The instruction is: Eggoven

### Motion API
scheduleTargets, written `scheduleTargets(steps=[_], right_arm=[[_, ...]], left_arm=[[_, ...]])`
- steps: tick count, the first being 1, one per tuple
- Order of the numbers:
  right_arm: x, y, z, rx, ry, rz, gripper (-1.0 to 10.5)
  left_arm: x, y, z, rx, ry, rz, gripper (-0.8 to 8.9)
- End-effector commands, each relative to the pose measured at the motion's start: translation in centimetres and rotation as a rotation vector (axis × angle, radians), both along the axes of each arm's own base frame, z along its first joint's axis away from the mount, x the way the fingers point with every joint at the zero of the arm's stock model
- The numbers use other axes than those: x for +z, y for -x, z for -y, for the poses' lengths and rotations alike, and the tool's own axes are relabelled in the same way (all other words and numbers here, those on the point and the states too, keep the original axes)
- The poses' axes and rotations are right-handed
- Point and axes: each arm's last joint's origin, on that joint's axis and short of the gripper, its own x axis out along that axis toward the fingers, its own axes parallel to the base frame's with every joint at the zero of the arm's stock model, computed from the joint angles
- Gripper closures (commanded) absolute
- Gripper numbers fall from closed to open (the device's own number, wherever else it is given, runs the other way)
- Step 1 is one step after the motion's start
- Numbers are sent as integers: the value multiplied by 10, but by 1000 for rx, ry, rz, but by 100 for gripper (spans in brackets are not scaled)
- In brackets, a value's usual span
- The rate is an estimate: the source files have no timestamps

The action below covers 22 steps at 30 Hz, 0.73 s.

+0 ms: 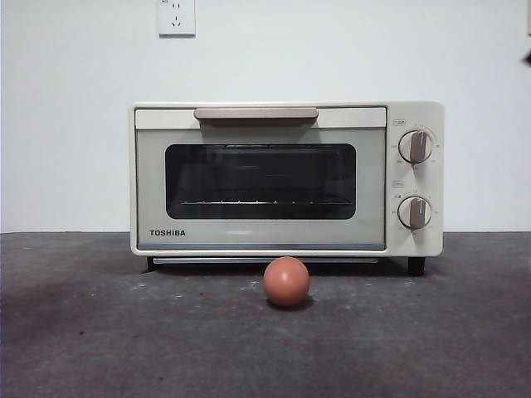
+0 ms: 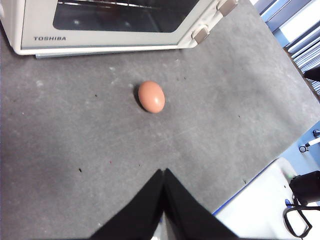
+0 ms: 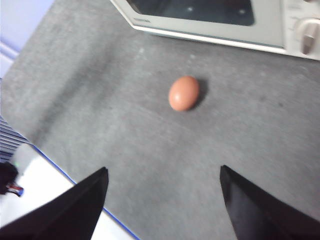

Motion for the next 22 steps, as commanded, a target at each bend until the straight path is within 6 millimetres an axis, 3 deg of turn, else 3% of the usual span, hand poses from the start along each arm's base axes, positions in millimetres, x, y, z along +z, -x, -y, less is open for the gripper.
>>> scheduleTargets(steps=[1,8,22], right_arm=[[2,-14,-14,-17,-36,-36,585],[-18,-48,-64,-57,9,-64,590],[-87,-105,-152,-130,170,-152,590]], left_arm=[[6,-1,0,-6,-3,38,808],[7,-3,1,-5,-1,54,808],[7,-3,1,-6,-1,54,808]])
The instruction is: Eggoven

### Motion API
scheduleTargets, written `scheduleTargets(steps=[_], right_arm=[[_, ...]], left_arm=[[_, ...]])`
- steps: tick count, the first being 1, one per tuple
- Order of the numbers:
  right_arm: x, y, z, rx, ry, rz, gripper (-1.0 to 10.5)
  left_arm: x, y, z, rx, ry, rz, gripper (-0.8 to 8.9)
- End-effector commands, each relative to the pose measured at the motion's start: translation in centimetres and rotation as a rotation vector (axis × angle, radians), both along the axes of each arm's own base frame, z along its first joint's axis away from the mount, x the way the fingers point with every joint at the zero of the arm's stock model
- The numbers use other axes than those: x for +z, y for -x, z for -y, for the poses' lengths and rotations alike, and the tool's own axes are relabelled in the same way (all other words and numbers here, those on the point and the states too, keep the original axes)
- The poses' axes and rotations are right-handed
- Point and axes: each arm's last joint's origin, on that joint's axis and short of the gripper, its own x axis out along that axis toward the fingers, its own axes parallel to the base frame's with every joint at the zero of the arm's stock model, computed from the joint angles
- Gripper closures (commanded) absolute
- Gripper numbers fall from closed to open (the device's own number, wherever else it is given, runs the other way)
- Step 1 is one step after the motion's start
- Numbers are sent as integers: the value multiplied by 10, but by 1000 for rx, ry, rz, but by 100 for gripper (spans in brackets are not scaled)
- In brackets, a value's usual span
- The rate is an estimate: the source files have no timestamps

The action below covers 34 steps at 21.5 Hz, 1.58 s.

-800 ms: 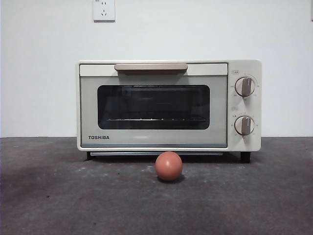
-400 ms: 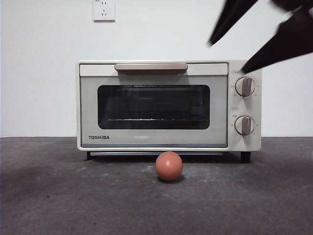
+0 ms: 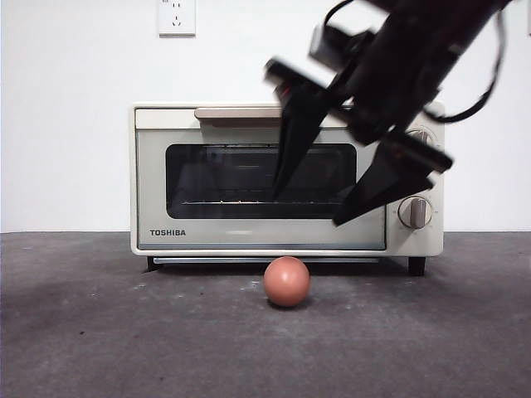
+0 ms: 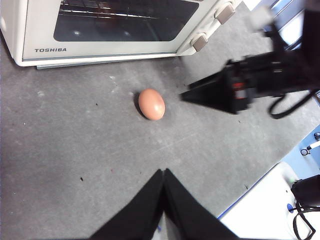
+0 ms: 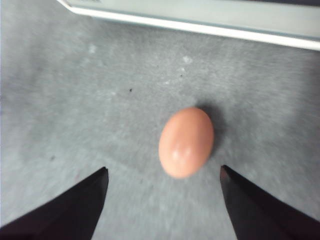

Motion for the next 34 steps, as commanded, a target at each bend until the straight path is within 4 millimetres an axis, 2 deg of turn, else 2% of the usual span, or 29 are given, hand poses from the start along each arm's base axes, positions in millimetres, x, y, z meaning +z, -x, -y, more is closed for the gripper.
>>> scheduleTargets(steps=[1,5,16,18,22,29,32,34], right_arm=[[-4,-10,-18,-3,10,-2,590],[-21,-22,-33,-2,65,-42,590],[-60,-30,-43,-30,155,-92,590],[-62,-31,-43,-46,169,-83,591],[-61,-32,-45,-47,156,-67,672],[-62,-31,-44,-41,165,-78,944],[-57,-30,-44,-25,157,-66,944],[-44,-26,-44,7,132,-37,944]], left_arm=[[6,-1,0,-7,-5,30,808],[6,0,1,-15,-4,30,808],[6,0,3,-33,-4,33,808],[6,0,3,-33,-3,33,808],[6,0,3,-33,-3,33,808],[6,0,3,-33,-4,35,808],[6,-3,4,-33,-3,38,808],[6,-7,5,-34,-2,37,808]])
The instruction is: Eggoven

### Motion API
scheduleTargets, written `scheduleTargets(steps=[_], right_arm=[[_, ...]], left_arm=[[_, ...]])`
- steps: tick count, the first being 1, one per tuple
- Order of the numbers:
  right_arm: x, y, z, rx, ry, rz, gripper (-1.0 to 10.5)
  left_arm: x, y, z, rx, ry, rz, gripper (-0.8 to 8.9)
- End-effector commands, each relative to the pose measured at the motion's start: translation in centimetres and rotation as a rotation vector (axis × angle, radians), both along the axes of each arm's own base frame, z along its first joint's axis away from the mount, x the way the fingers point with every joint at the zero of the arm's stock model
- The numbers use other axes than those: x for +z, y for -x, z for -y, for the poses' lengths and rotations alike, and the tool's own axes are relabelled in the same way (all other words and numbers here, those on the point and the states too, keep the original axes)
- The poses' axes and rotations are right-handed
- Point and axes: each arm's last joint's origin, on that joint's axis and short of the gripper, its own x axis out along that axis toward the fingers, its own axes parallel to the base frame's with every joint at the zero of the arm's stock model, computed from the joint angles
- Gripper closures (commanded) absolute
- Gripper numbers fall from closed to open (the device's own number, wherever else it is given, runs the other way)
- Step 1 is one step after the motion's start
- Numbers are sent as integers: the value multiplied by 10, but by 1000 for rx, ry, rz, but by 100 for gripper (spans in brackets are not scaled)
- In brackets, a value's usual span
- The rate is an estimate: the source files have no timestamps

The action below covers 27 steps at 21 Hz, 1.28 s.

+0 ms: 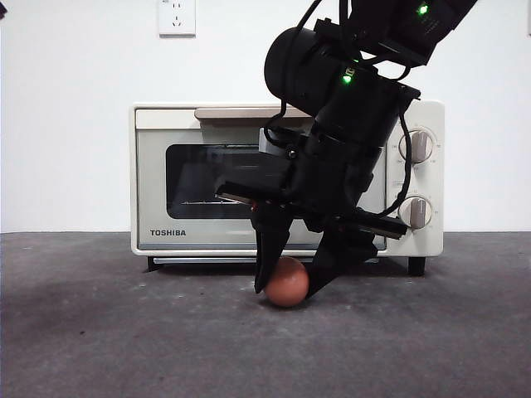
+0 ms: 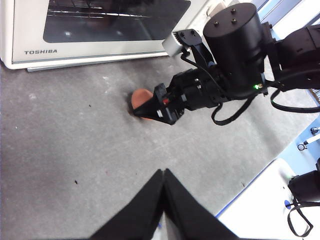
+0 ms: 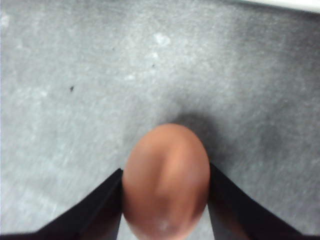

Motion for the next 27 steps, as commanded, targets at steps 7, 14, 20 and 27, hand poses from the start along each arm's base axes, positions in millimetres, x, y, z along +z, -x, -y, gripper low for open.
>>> scheduleTargets(steps=[7,14,20,27], right_arm=[[96,54,18,209,-37,173,944],[169,111,80,182,-80,368,944],[193,143,116,144,-114,472,944],[204,163,139,113,-141,532,944]], left_arm=[[10,-32,21,-23,42,87,808],[23,-82,63,-1,28,199,808],[22,-127,88,23,10,240,808],[19,-161,107,19,-51,240,808]])
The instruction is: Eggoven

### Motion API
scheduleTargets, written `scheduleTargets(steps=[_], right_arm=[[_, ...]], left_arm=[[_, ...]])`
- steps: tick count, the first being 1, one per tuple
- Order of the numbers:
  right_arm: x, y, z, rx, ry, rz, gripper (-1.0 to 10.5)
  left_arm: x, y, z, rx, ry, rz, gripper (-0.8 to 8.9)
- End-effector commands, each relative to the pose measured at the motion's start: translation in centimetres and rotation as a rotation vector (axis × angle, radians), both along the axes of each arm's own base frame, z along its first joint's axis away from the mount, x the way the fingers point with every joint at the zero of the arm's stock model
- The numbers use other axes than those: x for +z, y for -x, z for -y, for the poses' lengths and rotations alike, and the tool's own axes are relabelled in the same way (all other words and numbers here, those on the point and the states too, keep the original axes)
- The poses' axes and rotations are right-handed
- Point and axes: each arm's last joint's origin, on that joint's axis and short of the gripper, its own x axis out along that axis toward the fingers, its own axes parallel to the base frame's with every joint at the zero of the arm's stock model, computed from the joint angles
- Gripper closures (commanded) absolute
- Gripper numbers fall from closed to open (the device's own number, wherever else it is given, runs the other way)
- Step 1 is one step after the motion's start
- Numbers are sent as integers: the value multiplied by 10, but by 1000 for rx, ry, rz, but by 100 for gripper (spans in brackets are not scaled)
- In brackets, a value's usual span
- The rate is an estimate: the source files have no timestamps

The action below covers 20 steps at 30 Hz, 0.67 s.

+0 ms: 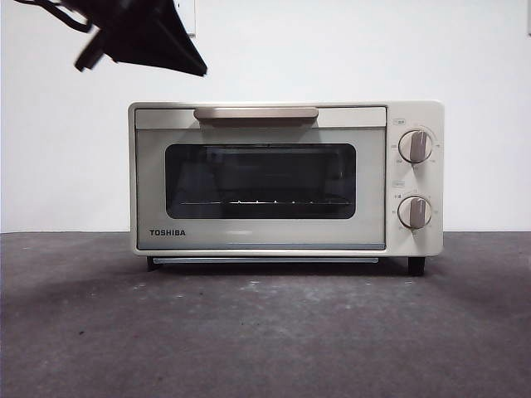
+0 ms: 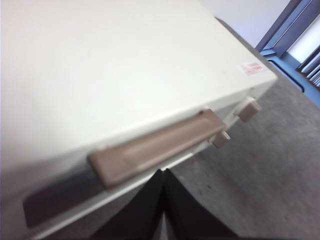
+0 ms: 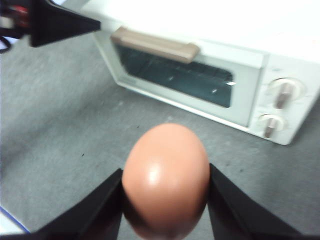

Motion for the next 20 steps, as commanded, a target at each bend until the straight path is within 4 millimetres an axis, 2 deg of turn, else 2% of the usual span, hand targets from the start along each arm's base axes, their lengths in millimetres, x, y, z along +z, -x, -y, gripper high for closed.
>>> scheduleTargets(steps=[1,8,20], right_arm=[[7,6,4,8,-17,32,944],[11,13,13,-15,-35,67,944],[11,14,14,-13,-35,71,944]], left_arm=[[3,-13,11,-17,-35,42,808],[-9,-35,28,-31,-79,22,808],[-36,-44,41,-44,-149,-32,808]])
